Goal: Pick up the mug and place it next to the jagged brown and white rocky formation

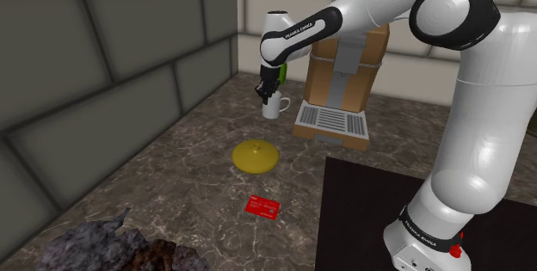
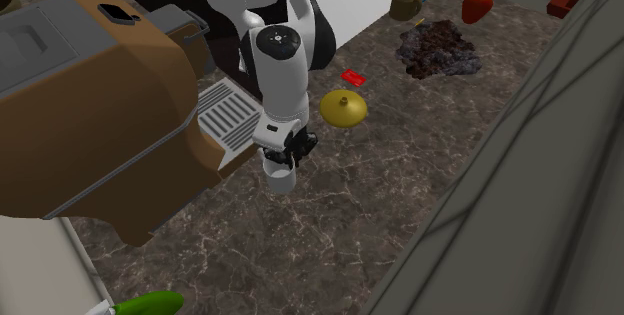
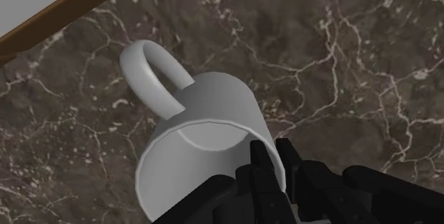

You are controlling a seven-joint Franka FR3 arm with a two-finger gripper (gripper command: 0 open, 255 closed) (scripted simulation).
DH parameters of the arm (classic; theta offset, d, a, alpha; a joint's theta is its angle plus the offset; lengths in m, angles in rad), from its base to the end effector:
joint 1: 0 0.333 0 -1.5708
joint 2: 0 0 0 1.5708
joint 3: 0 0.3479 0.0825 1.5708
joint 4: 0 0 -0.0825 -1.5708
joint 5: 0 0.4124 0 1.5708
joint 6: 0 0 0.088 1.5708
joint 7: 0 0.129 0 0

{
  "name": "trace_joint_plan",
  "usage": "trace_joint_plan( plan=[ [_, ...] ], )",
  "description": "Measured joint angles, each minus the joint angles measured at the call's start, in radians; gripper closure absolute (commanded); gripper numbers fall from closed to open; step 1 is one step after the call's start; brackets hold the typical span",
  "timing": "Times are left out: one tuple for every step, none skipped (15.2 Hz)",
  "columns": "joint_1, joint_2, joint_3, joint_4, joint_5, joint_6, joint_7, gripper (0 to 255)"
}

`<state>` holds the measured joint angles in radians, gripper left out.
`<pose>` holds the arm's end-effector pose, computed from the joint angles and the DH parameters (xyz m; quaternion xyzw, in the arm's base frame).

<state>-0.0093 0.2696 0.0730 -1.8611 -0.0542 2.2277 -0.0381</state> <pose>0.6645 0.0371 0.3778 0.9966 0.0645 0.0491 0.0120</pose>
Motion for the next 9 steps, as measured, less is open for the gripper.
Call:
trace_joint_plan(
  plan=[
    [0.0, -0.005, 0.0, 0.003, 0.001, -0.008, 0.0, 255],
    [0.0, -0.01, 0.001, 0.008, 0.001, -0.018, -0.001, 255],
    [0.001, -0.015, 0.001, 0.014, 0.002, -0.028, 0.0, 255],
    [0.002, -0.017, 0.002, 0.024, 0.002, -0.041, 0.001, 255],
    [0.001, -0.024, 0.002, 0.027, 0.003, -0.05, -0.001, 255],
    [0.0, -0.028, 0.001, 0.036, 0.004, -0.063, -0.004, 255],
    [-0.001, -0.032, 0.001, 0.046, 0.005, -0.077, -0.005, 255],
    [-0.001, -0.038, 0.002, 0.052, 0.006, -0.089, -0.005, 255],
    [0.0, -0.043, 0.002, 0.06, 0.006, -0.102, -0.005, 255]
  ],
)
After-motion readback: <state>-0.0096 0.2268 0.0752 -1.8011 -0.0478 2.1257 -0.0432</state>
